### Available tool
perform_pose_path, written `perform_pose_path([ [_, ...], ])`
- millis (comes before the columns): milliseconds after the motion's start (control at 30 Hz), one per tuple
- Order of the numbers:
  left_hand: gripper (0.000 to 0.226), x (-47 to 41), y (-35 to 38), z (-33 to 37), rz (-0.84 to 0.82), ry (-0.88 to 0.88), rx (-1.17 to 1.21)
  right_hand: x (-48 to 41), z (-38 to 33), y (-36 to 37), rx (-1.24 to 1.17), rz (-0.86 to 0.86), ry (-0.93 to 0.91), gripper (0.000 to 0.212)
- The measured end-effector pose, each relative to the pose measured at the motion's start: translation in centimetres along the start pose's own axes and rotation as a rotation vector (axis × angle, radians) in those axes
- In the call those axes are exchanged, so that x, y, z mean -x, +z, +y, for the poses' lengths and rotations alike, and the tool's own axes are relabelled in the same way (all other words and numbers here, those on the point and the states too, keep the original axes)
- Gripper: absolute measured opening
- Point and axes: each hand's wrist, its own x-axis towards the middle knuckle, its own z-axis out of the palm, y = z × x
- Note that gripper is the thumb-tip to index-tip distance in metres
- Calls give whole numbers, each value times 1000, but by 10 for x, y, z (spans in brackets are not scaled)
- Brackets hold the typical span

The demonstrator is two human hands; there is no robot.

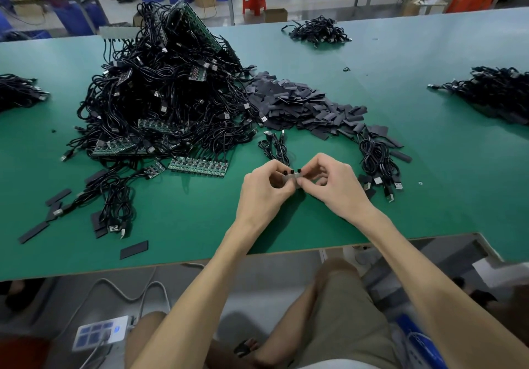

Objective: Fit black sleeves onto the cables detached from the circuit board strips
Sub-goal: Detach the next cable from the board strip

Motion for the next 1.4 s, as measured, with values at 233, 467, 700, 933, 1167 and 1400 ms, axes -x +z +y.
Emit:
perform_pose_path([
  [233, 11, -2, 0, -3, -20, -5, 44, -2, 2, 0, -35, -30, 45, 14],
  [467, 12, -2, 0, -3, -34, -8, 49, -4, 3, 0, -46, -40, 58, 13],
  [700, 12, -1, 0, -2, -24, -23, 59, -3, 3, -1, -68, -42, 63, 14],
  [933, 12, -3, 1, 0, 37, -49, 87, -4, 2, 1, -84, -60, 67, 13],
  [1167, 18, 1, 0, -1, 124, -46, 130, -8, 9, -8, -313, 247, 168, 12],
  [1400, 9, 2, -8, -5, 329, -150, 289, -9, 16, -10, -394, 401, 186, 11],
])
